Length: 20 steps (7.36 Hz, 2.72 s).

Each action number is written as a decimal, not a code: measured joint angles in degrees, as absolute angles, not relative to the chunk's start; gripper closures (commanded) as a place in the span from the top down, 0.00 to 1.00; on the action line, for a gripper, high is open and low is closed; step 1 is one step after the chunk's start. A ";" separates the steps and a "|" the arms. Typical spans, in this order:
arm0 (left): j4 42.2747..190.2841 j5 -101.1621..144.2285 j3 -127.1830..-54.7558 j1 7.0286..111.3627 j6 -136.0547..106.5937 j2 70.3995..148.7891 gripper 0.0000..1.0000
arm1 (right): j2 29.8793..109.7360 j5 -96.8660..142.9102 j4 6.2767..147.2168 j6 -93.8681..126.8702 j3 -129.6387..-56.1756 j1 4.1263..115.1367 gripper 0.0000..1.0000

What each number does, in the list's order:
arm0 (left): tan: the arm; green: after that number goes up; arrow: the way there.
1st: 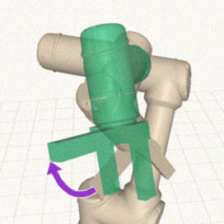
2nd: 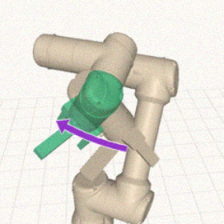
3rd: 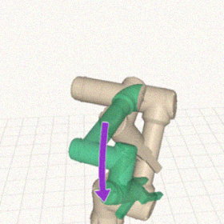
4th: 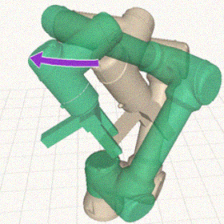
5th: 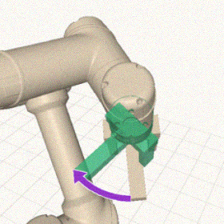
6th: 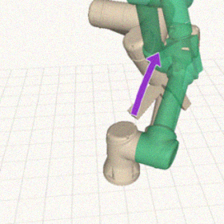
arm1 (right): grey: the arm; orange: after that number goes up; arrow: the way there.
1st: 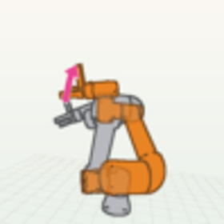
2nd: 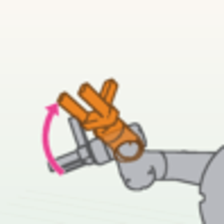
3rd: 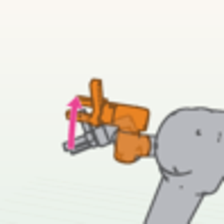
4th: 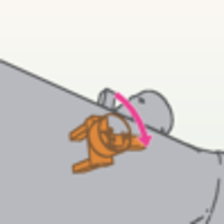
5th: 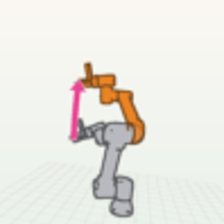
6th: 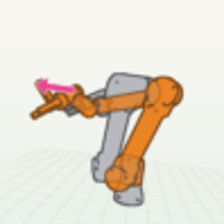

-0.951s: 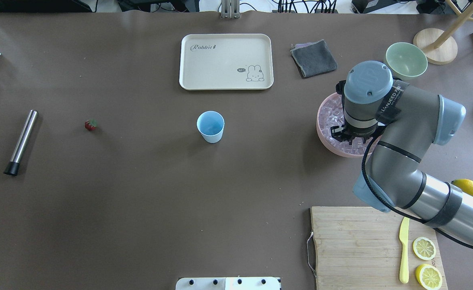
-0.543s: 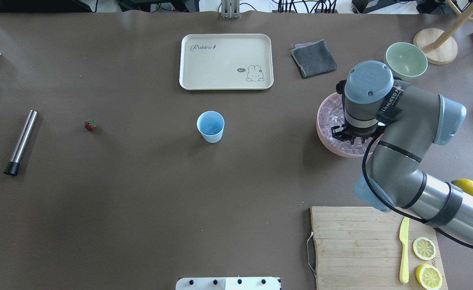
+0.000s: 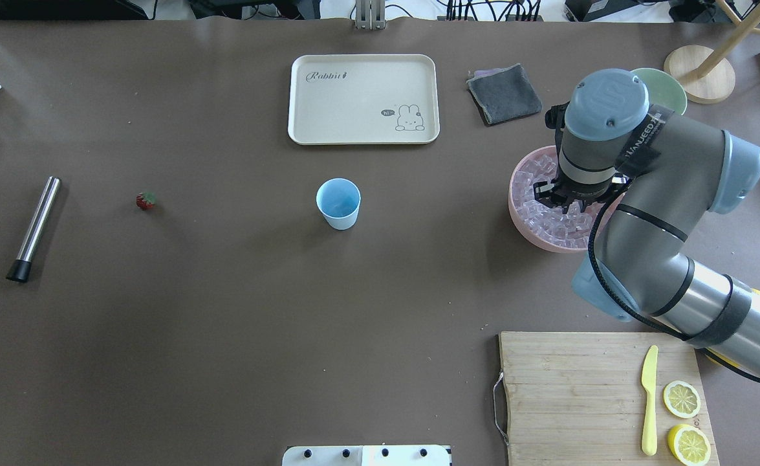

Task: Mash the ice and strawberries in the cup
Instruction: 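Carry the ice cube with the right gripper over the blue cup, then release the ice cube into the cup and raise the right gripper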

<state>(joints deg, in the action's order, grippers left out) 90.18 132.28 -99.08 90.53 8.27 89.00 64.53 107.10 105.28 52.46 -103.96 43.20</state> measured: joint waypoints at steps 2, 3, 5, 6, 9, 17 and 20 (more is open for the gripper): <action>90.17 132.28 -99.08 90.53 8.26 88.96 0.98 | 58.53 108.92 105.17 54.35 -104.38 45.35 0.11; 90.18 132.28 -99.03 90.53 8.24 88.95 0.98 | 55.23 109.65 104.64 57.86 -104.11 45.66 0.11; 90.18 132.24 -98.80 90.53 8.18 89.03 0.98 | 49.56 109.74 102.83 66.04 -102.47 43.79 0.11; 90.18 132.25 -98.88 90.53 8.18 89.11 0.98 | 45.94 109.21 101.20 70.27 -100.08 41.86 0.11; 90.17 132.22 -98.98 90.53 8.15 89.27 0.98 | 39.73 102.37 88.76 80.96 -90.07 35.41 0.12; 90.18 132.19 -98.47 90.53 8.01 89.26 0.99 | 37.09 94.36 74.60 88.09 -80.67 30.10 0.75; 90.17 132.19 -98.40 90.53 8.00 89.46 0.98 | 39.07 94.58 74.97 87.79 -83.11 29.70 0.99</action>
